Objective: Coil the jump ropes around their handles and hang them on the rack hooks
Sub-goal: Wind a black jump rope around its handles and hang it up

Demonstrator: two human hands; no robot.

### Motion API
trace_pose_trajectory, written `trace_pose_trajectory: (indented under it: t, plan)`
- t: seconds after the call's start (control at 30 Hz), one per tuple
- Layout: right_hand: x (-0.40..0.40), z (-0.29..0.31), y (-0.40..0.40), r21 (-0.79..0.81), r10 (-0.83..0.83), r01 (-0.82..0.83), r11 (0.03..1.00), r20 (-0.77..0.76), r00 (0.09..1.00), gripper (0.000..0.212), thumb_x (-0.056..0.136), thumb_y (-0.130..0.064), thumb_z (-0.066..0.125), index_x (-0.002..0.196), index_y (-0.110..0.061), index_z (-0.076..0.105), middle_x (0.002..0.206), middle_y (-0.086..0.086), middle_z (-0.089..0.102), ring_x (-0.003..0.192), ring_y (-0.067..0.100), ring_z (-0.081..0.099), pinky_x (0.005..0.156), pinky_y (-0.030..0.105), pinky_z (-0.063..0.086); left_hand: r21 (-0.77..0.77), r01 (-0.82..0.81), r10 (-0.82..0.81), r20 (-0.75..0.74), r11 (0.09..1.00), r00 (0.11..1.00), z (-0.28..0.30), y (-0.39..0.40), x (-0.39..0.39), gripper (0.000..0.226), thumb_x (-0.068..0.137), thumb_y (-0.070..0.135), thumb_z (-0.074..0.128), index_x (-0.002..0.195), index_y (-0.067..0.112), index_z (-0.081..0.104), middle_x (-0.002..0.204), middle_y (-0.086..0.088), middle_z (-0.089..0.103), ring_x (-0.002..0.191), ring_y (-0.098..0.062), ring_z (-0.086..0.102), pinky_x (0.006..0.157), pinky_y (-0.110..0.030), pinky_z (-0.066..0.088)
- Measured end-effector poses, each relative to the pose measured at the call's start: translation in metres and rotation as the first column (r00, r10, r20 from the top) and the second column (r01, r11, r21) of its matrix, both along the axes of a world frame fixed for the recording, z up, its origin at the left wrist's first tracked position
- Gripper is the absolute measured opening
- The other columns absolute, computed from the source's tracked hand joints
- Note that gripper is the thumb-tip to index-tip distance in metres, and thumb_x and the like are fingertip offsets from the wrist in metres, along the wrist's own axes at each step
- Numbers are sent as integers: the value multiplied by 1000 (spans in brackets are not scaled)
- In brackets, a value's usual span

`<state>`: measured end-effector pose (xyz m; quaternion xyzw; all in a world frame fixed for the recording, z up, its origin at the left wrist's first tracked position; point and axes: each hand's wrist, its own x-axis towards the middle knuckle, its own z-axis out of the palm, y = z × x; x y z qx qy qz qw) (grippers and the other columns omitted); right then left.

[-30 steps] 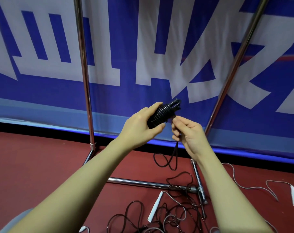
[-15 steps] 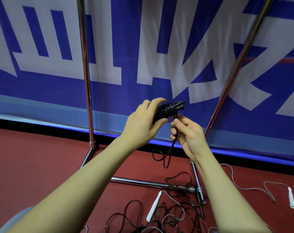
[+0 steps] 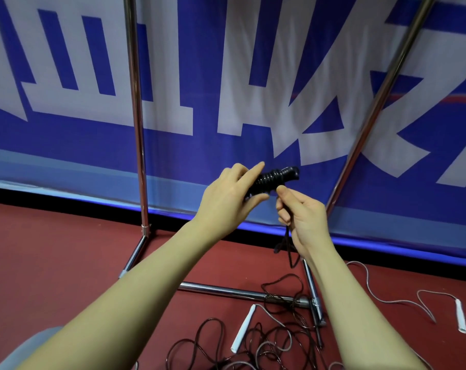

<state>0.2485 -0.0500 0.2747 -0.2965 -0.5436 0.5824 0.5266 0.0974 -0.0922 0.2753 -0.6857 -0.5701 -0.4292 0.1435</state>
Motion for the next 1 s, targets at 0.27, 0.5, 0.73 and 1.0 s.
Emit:
trace_pose_trajectory:
  t: [0.27, 0.5, 0.73, 1.0]
  plan:
    - [4, 1, 4, -20, 126, -128, 992, -78, 989, 18, 92, -6, 53, 104, -8, 66, 66, -1, 59, 52, 9, 46, 50, 22, 38, -66, 313, -232, 532, 948, 815, 4, -3, -2, 38, 95, 26, 57, 132, 20, 55, 92, 2, 66, 70, -7, 58, 71, -28, 50]
    - [5, 3, 0, -31, 86, -88, 996, -38, 996, 20, 92, -6, 56, 79, -10, 70, 65, 2, 56, 48, 10, 36, 45, 20, 30, -281, 47, -20, 98, 958, 995, 5, -4, -7, 80, 81, 58, 63, 149, 28, 33, 116, 2, 41, 83, -21, 55, 70, -36, 50]
    - [1, 4, 0, -56, 122, -125, 991, -41, 992, 29, 93, 3, 50, 117, -11, 59, 72, 0, 60, 58, 9, 47, 55, 22, 41, 35, -100, 102, -43, 994, 994, 3, 1, -2, 62, 86, 31, 61, 144, 18, 42, 99, -14, 56, 67, -29, 56, 46, -28, 34]
    - [9, 2, 6, 49, 121, -129, 990, 143, 982, 20, 94, -4, 53, 101, -17, 67, 70, -7, 60, 63, 8, 49, 65, 22, 46, -243, 105, -52, 213, 964, 976, 5, -10, -4, 59, 93, 42, 57, 146, 39, 33, 113, 6, 45, 86, -15, 53, 79, -33, 47]
